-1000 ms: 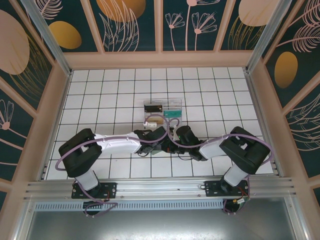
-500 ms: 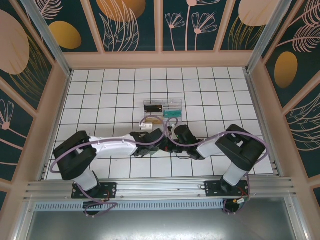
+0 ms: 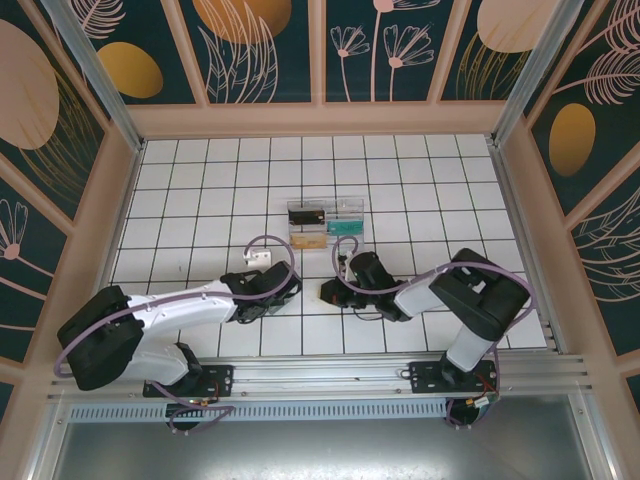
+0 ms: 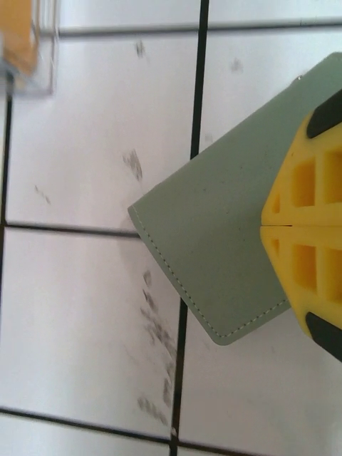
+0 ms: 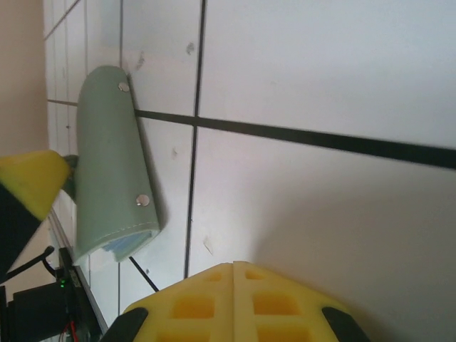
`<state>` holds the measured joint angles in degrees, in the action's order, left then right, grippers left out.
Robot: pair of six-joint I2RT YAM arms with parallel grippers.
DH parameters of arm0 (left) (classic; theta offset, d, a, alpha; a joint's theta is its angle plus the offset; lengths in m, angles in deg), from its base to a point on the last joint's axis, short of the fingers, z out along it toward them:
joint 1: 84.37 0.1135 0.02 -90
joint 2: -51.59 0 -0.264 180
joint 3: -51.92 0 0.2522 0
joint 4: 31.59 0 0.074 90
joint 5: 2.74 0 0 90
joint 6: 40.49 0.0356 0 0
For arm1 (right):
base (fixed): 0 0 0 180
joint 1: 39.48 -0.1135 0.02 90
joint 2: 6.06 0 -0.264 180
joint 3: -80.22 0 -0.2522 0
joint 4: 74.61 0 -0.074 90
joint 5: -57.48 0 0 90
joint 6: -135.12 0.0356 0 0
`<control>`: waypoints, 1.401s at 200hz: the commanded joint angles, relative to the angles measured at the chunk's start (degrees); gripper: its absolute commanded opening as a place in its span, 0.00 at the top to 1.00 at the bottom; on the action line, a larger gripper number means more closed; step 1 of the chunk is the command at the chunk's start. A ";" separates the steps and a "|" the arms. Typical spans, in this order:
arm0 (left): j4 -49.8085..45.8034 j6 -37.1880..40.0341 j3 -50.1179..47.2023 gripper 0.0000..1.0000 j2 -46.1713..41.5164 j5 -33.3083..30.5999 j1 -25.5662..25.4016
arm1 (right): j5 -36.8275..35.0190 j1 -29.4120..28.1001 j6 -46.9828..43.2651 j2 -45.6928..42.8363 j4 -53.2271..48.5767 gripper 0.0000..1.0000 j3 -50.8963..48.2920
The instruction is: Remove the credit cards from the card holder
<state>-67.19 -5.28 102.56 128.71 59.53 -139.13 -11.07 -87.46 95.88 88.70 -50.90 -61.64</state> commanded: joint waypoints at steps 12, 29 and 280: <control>8.64 4.01 1.20 1.00 -1.34 4.58 -1.16 | -3.18 0.00 -3.24 -9.51 -8.62 1.00 -1.57; 10.92 4.11 2.60 1.00 0.59 6.15 -2.27 | -4.26 0.09 -3.58 -14.98 -10.71 1.00 -1.83; 11.59 1.22 4.07 1.00 7.67 2.76 -5.93 | 1.61 -2.55 3.34 11.10 -10.44 1.00 6.53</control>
<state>-55.19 -2.65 106.21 137.45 63.90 -144.53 -3.39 -88.99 99.16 94.23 -51.73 -54.30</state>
